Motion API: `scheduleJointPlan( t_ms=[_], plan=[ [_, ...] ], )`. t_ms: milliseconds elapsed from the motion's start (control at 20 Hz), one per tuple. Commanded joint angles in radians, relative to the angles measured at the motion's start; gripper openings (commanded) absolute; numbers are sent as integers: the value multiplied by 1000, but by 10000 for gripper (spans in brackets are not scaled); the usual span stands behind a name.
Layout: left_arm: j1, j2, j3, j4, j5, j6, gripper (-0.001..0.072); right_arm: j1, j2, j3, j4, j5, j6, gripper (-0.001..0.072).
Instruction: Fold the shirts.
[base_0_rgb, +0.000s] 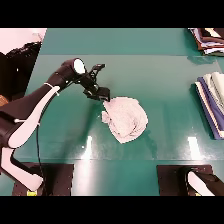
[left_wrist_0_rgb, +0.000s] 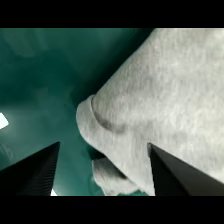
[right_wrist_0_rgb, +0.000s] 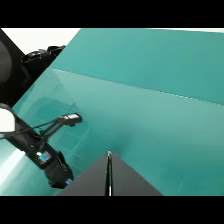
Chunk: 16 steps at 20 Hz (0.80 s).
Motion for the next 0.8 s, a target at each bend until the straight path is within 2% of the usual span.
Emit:
scheduleJointPlan(
  t_ms=[0,50,100,150,250,300,450,550,650,750],
  plan=[
    [1,-62,0,-66,42,3,635,0,0,1,0,11,1,15],
    [1,-62,1,-73,60,3,634,0,0,0,0,12,1,15],
    [1,-62,1,-79,66,3,520,0,0,0,0,16,1,15],
    [1,-62,1,-76,66,3,303,0,0,-2,0,20,1,16],
    [1,-62,1,-76,66,5,81,0,0,-24,2,21,1,16],
    [5,-61,2,-76,63,18,26,0,0,-44,2,29,1,15],
    [37,-4,2,-14,59,25,25,0,0,-172,-1,77,9,15],
    [64,75,2,69,79,27,25,2,0,-308,-2,76,56,16],
    [90,155,2,143,80,29,26,18,0,-482,-60,16,101,15],
    [104,217,2,179,77,30,26,68,0,-656,-112,-112,121,15]
  ],
)
